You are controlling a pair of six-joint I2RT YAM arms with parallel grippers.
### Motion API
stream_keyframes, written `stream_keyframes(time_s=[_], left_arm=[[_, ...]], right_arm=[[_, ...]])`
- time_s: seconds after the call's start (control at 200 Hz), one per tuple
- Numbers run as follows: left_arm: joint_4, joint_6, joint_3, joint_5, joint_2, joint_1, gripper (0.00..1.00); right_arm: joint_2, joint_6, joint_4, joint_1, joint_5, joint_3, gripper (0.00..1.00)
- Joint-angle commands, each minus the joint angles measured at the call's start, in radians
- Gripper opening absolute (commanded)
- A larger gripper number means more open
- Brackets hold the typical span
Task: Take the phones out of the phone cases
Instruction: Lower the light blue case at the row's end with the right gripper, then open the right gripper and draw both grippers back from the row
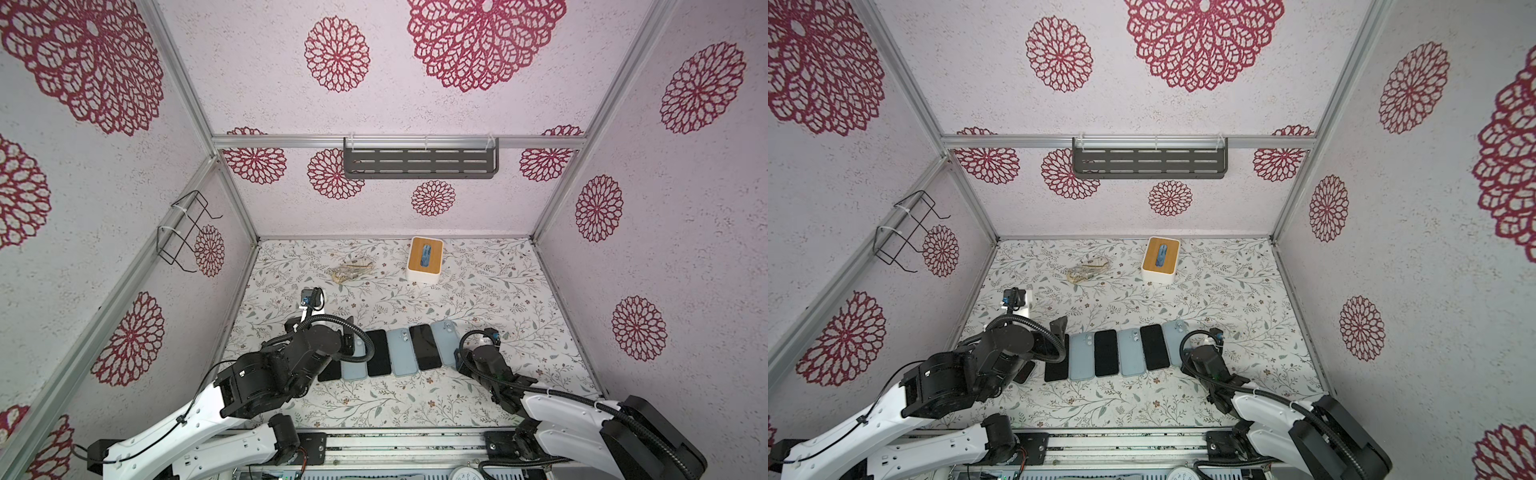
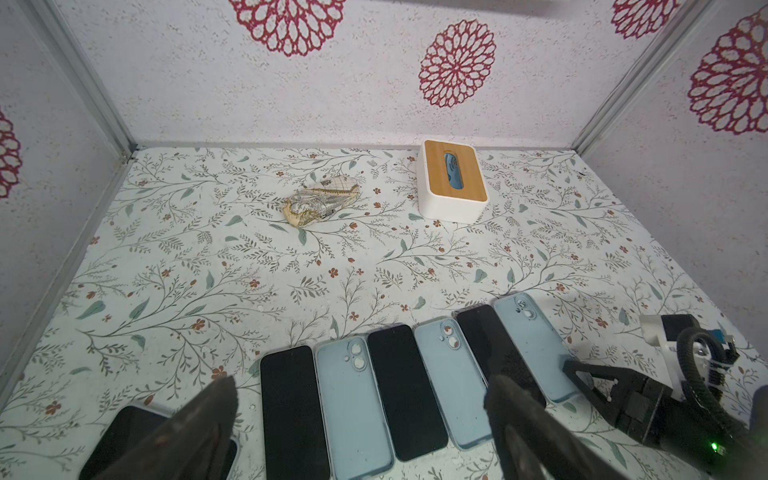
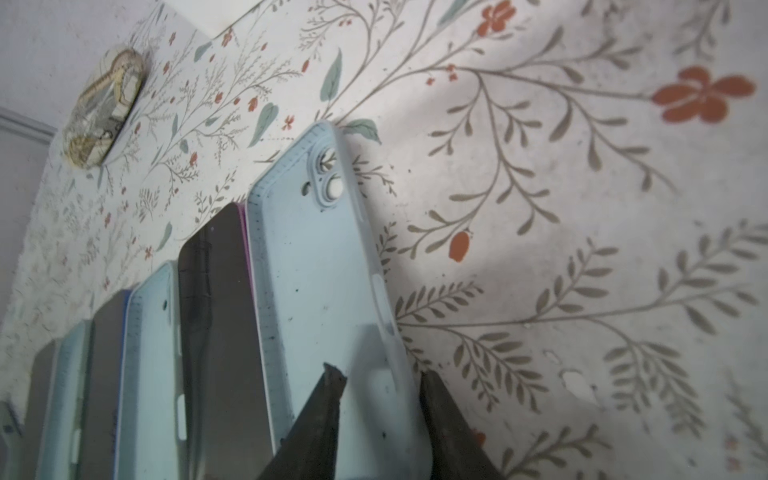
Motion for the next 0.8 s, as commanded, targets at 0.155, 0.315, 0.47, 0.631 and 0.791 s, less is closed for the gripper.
stream_keyframes(time_s=[0.155, 0.315, 0.47, 0.631, 0.791], left_arm=[[0.052, -0.091, -0.068, 0.228, 0.003, 0.175, 0.97], [0.084, -0.143, -0.117, 0.359, 0.054, 0.35, 0.97], [0.106, -0.181, -0.169, 0.463, 0.087, 0.558, 0.97], [0.006, -0.216, -0.19, 0.404, 0.108, 0.726, 0.97], [-0.017, -0.198, -0.251, 0.403, 0.082, 0.894, 0.97]], right_arm=[[-0.23, -0.081, -0.328, 0.003, 0.056, 0.051, 0.82], [-0.381, -0.187, -0.514, -0.012, 0.101, 0.149, 0.95], [-0.365, -0.279, -0.598, -0.02, 0.107, 0.282, 0.99], [-0.312, -0.348, -0.593, -0.019, 0.083, 0.388, 0.99], [-0.254, -0.391, -0.543, -0.02, 0.034, 0.444, 0.99]])
